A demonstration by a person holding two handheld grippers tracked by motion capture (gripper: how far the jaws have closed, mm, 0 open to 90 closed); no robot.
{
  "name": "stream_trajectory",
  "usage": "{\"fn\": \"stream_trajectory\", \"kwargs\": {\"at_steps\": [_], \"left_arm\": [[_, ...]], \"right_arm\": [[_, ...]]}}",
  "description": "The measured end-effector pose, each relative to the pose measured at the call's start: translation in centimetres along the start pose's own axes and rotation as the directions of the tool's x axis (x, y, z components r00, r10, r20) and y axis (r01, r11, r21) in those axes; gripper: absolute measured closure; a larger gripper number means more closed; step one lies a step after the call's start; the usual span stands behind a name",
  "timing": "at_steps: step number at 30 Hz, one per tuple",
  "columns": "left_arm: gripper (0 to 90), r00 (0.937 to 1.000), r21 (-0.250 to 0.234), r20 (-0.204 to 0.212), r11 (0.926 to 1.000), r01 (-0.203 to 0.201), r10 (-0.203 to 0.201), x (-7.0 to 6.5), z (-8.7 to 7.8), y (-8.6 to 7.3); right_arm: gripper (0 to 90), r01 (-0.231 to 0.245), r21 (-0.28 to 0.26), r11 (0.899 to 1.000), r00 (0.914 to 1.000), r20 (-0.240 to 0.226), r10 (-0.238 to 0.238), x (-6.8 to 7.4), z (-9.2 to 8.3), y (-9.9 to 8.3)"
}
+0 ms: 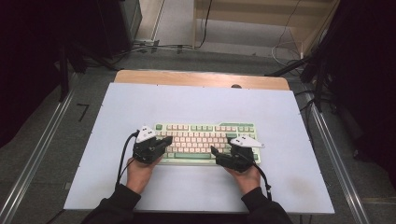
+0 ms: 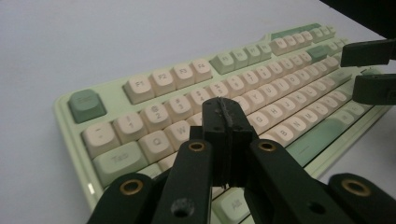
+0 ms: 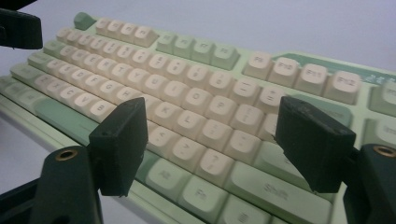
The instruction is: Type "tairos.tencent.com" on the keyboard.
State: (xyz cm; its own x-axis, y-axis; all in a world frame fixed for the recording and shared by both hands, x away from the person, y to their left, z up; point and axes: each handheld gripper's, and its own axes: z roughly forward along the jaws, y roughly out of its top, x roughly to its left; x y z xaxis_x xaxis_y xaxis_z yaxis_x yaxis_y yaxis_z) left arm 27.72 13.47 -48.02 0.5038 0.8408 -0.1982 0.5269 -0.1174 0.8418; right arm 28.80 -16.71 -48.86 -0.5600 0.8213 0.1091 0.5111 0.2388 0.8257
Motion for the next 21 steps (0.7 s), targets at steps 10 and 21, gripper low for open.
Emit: {"fn": "stream_trajectory", "kwargs": {"at_steps": [10, 21], "left_arm": [[90.0, 0.9989, 0.031, 0.024, 0.9987, -0.041, 0.04, -1.3, 2.6, 0.9], [90.0, 0.9979, 0.062, 0.011, 0.996, -0.064, 0.063, -2.4, 4.8, 1.5]], "right_arm": [[23.9, -0.044, -0.006, 0.999, 0.997, 0.064, 0.044, -1.5, -1.9, -1.2], [23.8, -0.071, -0.005, 0.997, 0.9918, 0.106, 0.071, -2.3, -3.1, -1.9]]}}
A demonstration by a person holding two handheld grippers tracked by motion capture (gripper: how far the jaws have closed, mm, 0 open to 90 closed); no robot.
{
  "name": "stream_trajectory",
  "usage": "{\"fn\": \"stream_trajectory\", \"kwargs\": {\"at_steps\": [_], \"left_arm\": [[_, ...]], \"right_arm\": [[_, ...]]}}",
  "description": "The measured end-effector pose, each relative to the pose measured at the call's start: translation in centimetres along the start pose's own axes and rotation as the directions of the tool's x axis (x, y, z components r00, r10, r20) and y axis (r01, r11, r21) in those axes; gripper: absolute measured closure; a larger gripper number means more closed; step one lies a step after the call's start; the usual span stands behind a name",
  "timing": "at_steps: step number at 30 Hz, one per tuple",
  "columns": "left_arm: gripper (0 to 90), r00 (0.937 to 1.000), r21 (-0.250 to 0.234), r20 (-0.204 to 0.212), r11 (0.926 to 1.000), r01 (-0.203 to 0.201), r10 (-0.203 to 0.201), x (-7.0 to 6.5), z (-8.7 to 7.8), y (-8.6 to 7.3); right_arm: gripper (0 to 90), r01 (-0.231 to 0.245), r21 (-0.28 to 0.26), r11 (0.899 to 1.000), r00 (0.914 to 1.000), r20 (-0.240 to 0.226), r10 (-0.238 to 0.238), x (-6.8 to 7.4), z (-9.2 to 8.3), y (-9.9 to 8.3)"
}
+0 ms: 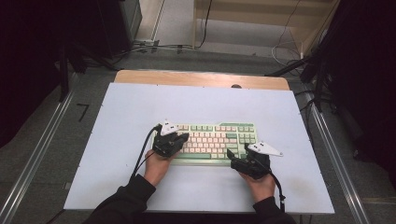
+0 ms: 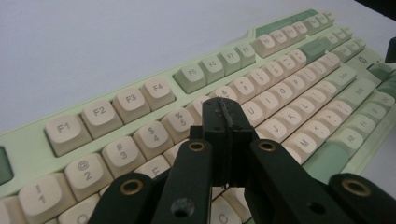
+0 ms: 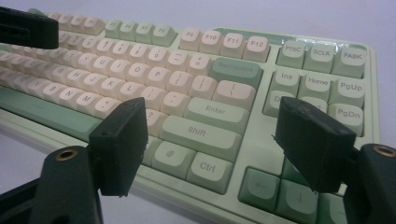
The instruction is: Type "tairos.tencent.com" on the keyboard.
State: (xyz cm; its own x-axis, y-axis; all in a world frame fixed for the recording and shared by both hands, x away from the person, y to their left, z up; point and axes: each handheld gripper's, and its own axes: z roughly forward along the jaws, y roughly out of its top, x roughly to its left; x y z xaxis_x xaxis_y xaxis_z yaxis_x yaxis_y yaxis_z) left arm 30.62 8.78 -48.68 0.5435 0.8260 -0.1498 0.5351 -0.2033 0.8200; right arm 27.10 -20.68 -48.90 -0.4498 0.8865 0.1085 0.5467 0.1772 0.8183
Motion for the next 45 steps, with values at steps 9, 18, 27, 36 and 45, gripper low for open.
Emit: {"fn": "stream_trajectory", "kwargs": {"at_steps": [9, 18, 27, 36, 45], "left_arm": [[90.0, 0.9996, 0.03, -0.024, 0.9995, -0.012, 0.012, -0.3, 0.7, 0.0], [90.0, 0.9996, 0.044, -0.025, 0.999, -0.011, 0.012, -0.2, 0.9, 0.0], [90.0, 0.9998, 0.062, -0.016, 0.998, -0.013, 0.014, -0.2, 1.1, -0.1], [90.0, 1.0, 0.026, 0.002, 0.9997, 0.002, -0.002, -0.3, 0.4, 0.1], [64.4, 0.9996, -0.037, -0.022, 0.9991, -0.019, 0.018, -0.6, -0.7, 0.2]], "right_arm": [[23.9, -0.009, -0.003, 1.0, 0.9999, 0.008, 0.009, -0.3, -0.3, -0.1], [23.9, -0.005, 0.002, 1.0, 1.0, 0.008, 0.005, -0.2, -0.3, -0.2], [23.9, -0.007, 0.006, 1.0, 0.9999, 0.009, 0.007, -0.2, -0.2, -0.1], [24.4, -0.006, 0.005, 1.0, 0.9999, 0.009, 0.006, -0.2, -0.2, -0.1], [27.2, -0.006, 0.001, 1.0, 0.9999, 0.01, 0.006, -0.2, -0.1, 0.0]]}}
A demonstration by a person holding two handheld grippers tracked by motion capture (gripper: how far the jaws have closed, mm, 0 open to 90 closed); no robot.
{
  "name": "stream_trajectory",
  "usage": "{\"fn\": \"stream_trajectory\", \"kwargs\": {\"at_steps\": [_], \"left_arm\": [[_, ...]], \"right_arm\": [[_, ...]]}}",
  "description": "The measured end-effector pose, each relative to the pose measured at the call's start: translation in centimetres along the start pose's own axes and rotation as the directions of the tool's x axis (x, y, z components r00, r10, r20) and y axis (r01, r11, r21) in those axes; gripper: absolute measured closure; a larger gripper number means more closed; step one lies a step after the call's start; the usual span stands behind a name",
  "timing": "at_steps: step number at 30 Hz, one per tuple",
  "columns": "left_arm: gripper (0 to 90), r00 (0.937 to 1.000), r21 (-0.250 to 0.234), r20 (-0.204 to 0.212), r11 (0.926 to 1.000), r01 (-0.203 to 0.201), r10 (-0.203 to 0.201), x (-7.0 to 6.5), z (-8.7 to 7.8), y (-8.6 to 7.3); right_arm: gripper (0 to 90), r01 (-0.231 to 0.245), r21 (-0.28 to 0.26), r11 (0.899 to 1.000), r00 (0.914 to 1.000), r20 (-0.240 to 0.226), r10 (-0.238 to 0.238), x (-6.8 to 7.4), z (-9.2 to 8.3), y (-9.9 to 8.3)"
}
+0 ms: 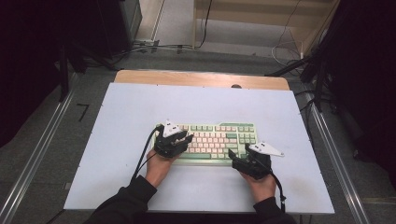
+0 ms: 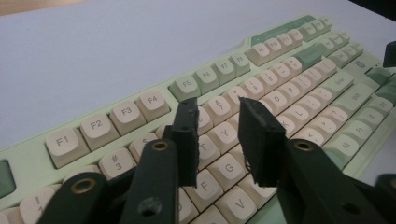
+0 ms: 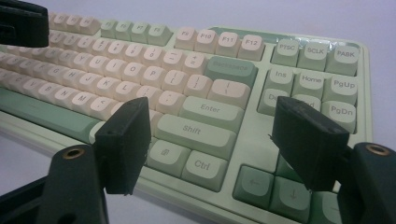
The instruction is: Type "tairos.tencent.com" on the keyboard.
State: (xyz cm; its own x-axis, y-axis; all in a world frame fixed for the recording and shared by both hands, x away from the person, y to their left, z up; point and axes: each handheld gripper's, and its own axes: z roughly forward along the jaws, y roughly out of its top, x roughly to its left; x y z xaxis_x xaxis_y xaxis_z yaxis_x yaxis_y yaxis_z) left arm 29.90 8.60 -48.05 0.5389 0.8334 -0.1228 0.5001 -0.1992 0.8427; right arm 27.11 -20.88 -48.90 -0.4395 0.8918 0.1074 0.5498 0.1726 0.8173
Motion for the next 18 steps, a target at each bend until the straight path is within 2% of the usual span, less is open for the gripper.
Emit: {"fn": "stream_trajectory", "kwargs": {"at_steps": [7, 13, 18], "left_arm": [[44.5, 0.9995, -0.008, -0.03, 1.0, -0.003, 0.003, 0.0, -0.7, -0.3], [39.0, 0.9986, -0.024, -0.051, 0.9997, 0.011, -0.012, 0.5, -1.7, -0.6], [38.0, 0.9968, -0.033, -0.074, 0.9991, 0.028, -0.03, 1.1, -2.6, -1.2]], "right_arm": [[38.2, 0.023, -0.006, 1.0, 0.9997, -0.007, -0.023, 0.3, 0.3, 0.1], [49.5, 0.043, -0.009, 0.999, 0.9986, -0.03, -0.043, 0.8, 0.8, 0.4], [67.9, 0.063, 0.003, 0.998, 0.9953, -0.074, -0.063, 1.3, 1.3, 0.7]]}}
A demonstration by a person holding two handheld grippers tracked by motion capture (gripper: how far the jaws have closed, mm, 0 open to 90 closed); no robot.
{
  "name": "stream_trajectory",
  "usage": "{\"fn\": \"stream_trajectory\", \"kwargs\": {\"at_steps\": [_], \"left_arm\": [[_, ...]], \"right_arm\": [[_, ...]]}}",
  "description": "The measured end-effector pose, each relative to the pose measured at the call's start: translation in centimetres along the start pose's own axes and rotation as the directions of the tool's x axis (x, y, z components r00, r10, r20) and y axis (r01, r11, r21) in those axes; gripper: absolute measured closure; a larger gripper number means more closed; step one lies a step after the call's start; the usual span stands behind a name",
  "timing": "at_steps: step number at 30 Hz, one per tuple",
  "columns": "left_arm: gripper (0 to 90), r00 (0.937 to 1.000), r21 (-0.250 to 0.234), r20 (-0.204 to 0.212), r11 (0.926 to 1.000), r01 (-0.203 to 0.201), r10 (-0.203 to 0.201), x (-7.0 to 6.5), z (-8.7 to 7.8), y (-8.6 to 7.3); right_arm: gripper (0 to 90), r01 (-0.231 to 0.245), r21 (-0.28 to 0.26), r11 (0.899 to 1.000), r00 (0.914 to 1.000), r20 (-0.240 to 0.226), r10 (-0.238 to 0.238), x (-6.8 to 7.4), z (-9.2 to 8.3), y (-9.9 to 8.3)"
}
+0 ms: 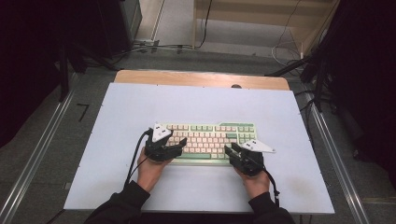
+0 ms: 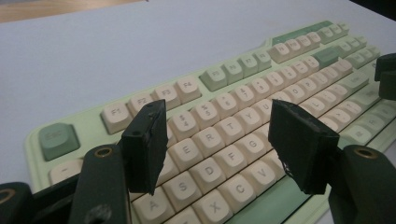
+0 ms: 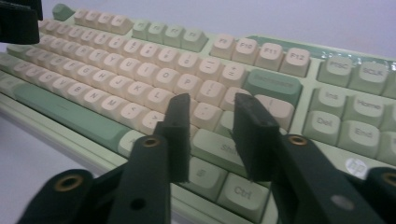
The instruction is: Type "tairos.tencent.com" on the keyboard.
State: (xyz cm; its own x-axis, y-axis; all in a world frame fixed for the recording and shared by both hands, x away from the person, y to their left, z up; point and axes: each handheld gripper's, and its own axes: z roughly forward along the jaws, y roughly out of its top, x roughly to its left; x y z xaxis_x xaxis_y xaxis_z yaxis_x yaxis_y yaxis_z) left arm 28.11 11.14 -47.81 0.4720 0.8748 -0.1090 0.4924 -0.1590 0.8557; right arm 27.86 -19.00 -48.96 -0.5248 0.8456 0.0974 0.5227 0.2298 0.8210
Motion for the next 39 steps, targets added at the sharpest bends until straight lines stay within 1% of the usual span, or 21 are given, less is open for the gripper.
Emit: {"fn": "stream_trajectory", "kwargs": {"at_steps": [3, 8, 13, 15, 22, 31, 39], "left_arm": [[38.0, 0.9998, -0.003, -0.015, 0.9999, 0.014, -0.014, 0.5, -0.5, -0.3], [38.1, 0.9993, -0.002, -0.03, 0.9997, 0.025, -0.025, 0.9, -1.2, -0.6], [38.1, 0.9984, -0.008, -0.041, 0.9992, 0.038, -0.038, 1.2, -1.7, -1.0], [38.1, 0.9981, -0.006, -0.049, 0.9993, 0.037, -0.037, 1.3, -1.8, -1.1], [38.2, 0.997, -0.01, -0.06, 0.9987, 0.05, -0.05, 1.7, -2.3, -1.3], [38.3, 0.9962, -0.011, -0.069, 0.9985, 0.053, -0.054, 1.9, -2.7, -1.4], [38.3, 0.9959, -0.013, -0.069, 0.9982, 0.058, -0.059, 2.0, -2.8, -1.5]], "right_arm": [[77.4, 0.016, 0.005, 1.0, 0.9997, -0.02, -0.016, 0.4, 0.4, 0.2], [87.1, 0.049, 0.015, 0.999, 0.998, -0.04, -0.049, 1.1, 1.1, 0.4], [87.6, 0.069, 0.021, 0.997, 0.9958, -0.062, -0.068, 1.6, 1.6, 0.7], [87.6, 0.079, 0.025, 0.997, 0.9947, -0.069, -0.077, 1.7, 1.8, 0.8], [87.6, 0.09, 0.035, 0.995, 0.9927, -0.084, -0.087, 2.1, 2.3, 0.9], [87.6, 0.097, 0.046, 0.994, 0.9913, -0.093, -0.093, 2.5, 2.7, 1.0], [87.6, 0.104, 0.06, 0.993, 0.9911, -0.09, -0.098, 2.5, 2.9, 1.0]]}}
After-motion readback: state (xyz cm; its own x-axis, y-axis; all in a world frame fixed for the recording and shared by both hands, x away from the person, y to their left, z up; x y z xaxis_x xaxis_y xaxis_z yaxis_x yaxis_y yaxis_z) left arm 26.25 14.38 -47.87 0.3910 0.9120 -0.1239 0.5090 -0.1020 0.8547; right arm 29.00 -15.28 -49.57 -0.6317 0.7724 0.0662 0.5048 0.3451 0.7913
